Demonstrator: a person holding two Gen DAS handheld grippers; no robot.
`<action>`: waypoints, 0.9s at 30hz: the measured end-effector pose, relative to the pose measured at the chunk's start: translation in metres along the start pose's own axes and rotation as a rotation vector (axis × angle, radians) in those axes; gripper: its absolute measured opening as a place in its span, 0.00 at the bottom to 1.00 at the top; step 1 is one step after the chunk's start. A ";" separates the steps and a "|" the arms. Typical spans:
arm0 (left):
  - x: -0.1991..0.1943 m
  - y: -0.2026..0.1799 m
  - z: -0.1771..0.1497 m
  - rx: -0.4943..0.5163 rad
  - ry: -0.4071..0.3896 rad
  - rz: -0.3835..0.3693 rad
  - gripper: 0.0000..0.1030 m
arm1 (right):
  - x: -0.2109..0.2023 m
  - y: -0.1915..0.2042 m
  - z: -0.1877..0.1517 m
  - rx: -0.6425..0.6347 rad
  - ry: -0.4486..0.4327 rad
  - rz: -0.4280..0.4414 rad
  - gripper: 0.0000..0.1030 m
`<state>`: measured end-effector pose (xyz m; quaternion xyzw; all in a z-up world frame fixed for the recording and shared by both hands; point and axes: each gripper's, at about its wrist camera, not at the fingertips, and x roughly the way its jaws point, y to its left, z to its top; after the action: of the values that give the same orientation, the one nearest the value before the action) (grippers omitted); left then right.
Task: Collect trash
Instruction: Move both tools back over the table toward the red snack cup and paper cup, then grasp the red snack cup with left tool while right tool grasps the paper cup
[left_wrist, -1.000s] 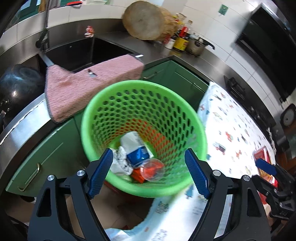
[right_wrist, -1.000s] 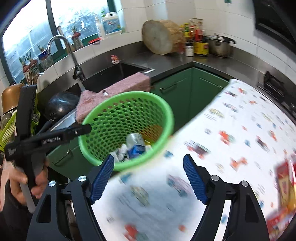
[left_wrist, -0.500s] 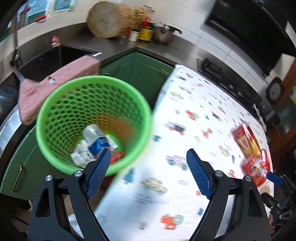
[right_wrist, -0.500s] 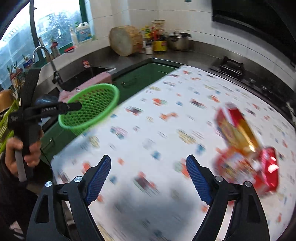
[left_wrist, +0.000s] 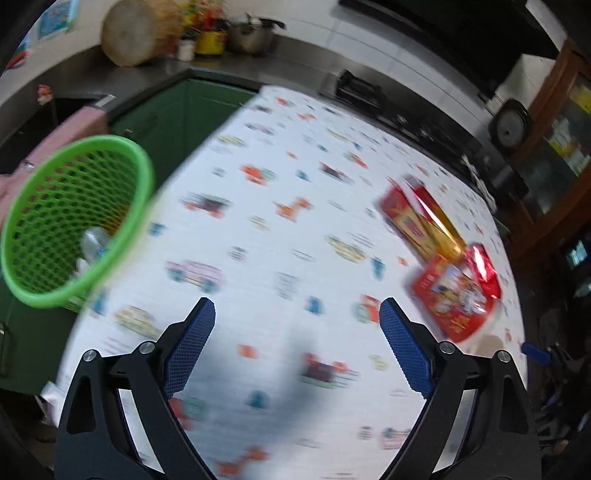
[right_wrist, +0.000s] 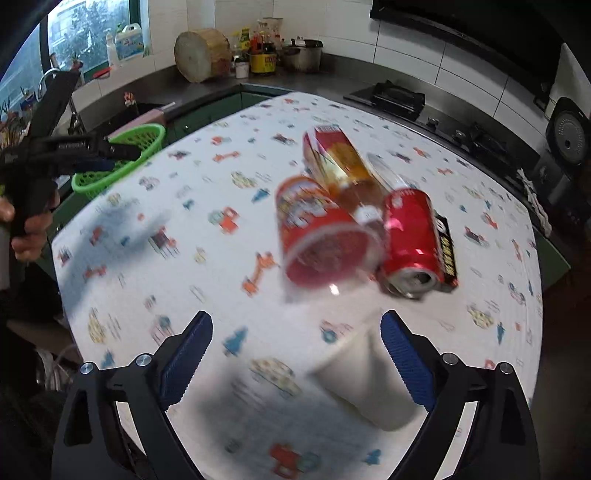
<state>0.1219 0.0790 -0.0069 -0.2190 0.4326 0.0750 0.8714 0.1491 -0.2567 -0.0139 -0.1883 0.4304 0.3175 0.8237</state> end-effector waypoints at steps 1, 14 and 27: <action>0.004 -0.008 -0.001 -0.001 0.014 -0.012 0.88 | 0.001 -0.006 -0.004 -0.005 0.009 0.003 0.87; 0.065 -0.112 -0.008 -0.047 0.191 -0.105 0.90 | 0.036 -0.034 -0.027 -0.172 0.126 0.030 0.87; 0.118 -0.148 -0.006 -0.224 0.281 -0.145 0.90 | 0.053 -0.044 -0.029 -0.238 0.122 0.055 0.78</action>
<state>0.2378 -0.0630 -0.0557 -0.3536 0.5221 0.0282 0.7756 0.1851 -0.2863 -0.0723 -0.2916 0.4439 0.3765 0.7590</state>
